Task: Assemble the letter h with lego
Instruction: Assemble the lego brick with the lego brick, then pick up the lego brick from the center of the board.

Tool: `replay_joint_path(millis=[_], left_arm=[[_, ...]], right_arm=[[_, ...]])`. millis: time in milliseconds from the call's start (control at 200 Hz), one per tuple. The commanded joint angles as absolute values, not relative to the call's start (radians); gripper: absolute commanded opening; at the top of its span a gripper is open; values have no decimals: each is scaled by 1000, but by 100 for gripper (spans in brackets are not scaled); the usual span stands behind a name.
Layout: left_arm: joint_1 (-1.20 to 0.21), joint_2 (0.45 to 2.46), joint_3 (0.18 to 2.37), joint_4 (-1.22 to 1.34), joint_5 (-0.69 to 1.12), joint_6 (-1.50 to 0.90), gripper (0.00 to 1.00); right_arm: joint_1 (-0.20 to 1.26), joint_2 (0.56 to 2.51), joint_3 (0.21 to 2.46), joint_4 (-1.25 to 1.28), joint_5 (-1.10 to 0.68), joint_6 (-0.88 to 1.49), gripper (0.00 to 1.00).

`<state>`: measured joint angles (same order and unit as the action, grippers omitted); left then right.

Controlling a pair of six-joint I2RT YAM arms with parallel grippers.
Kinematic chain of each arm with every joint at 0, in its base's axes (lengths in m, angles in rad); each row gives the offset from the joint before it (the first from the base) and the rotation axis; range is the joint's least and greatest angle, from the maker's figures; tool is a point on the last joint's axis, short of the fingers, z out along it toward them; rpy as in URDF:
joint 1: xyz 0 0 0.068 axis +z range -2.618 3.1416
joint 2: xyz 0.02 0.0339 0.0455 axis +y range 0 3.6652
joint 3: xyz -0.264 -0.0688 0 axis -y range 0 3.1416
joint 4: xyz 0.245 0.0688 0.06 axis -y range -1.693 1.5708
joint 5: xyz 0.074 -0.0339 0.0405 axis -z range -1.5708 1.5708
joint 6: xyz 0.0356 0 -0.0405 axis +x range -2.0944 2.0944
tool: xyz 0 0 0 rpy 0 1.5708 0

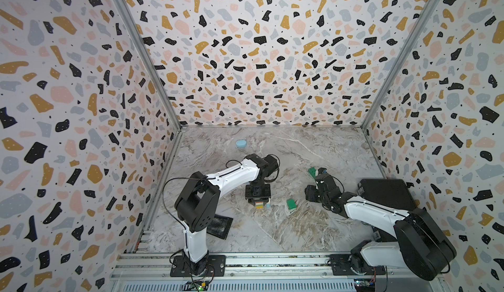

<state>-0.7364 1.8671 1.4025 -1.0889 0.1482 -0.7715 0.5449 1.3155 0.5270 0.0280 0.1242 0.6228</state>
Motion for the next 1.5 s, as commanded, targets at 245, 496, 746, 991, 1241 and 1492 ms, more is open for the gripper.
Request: replay_joint_path(millis=[245,496,746,991,1241,1492], left_arm=[[-741,1800,1483,-1172,82,-759,51],[-741,1668,1556,-1214,104,-741,62],[-733,1451,1540,-1214,53,-570,93],[-724,1108,1176,-1071,-233,-438,99],[-725,942,1014,-1015,-371,-437,99],[-723,856,999,-1022,-463,-466,99]], right_arm=[[554,1285,551,28,135,609,65],[555,1265,526,87,84,590,76],[557,1254,419,431,-193,540,84],[565,1416,273,1062,-467,557,85],[576,1554,263,1263,-578,529,100],[676,1198,391,508,-318,112,100]])
